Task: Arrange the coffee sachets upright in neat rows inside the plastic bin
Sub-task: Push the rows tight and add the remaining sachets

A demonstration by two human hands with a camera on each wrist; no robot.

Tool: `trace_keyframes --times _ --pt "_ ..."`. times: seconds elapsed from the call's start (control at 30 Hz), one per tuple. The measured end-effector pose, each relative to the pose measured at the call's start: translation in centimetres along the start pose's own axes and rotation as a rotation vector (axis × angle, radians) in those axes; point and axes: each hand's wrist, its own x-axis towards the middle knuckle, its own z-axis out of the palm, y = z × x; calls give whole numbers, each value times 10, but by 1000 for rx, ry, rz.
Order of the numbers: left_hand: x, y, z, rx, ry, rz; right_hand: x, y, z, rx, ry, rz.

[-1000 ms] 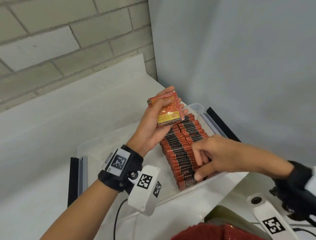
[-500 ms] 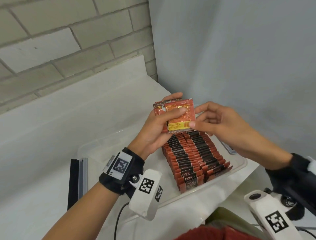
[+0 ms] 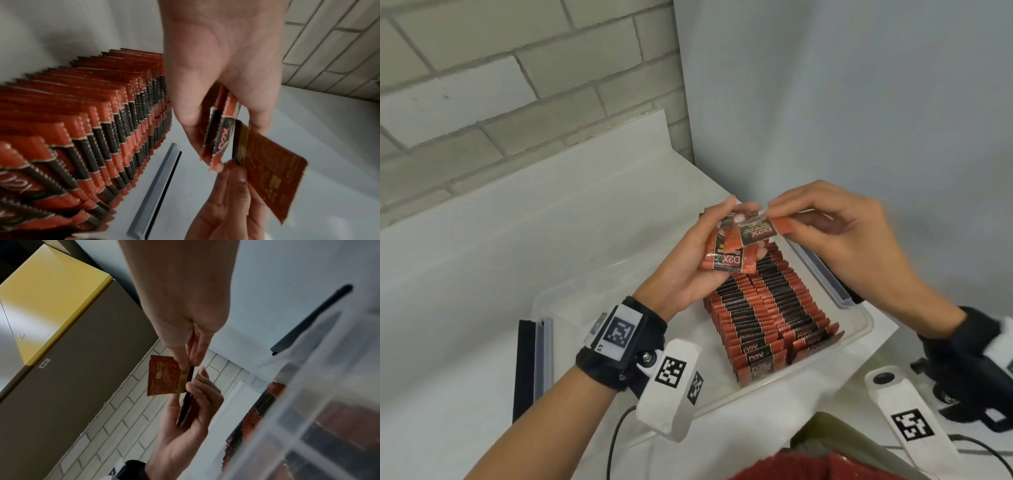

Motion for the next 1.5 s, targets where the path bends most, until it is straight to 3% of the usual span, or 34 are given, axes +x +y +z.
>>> trace_keyframes --times 0.3,0.53,0.73,1.07,1.17,1.33,1.5 --pt "0 0 -4 -1 -46 50 -2 9 2 -109 -76 -44" --pt "2 1 -4 -82 -4 176 6 -1 1 263 95 368" --pt "2 0 -5 -92 -4 248 -4 5 10 296 -172 598" --pt "5 1 -6 -110 -7 257 -1 5 3 415 -106 563" --pt "5 2 -8 -135 42 246 -5 -1 -10 246 -270 432" --pt "4 3 -7 -193 84 273 -15 -9 -16 -56 -667 269" --pt "3 4 -4 -195 83 270 -25 2 2 -199 -875 164"
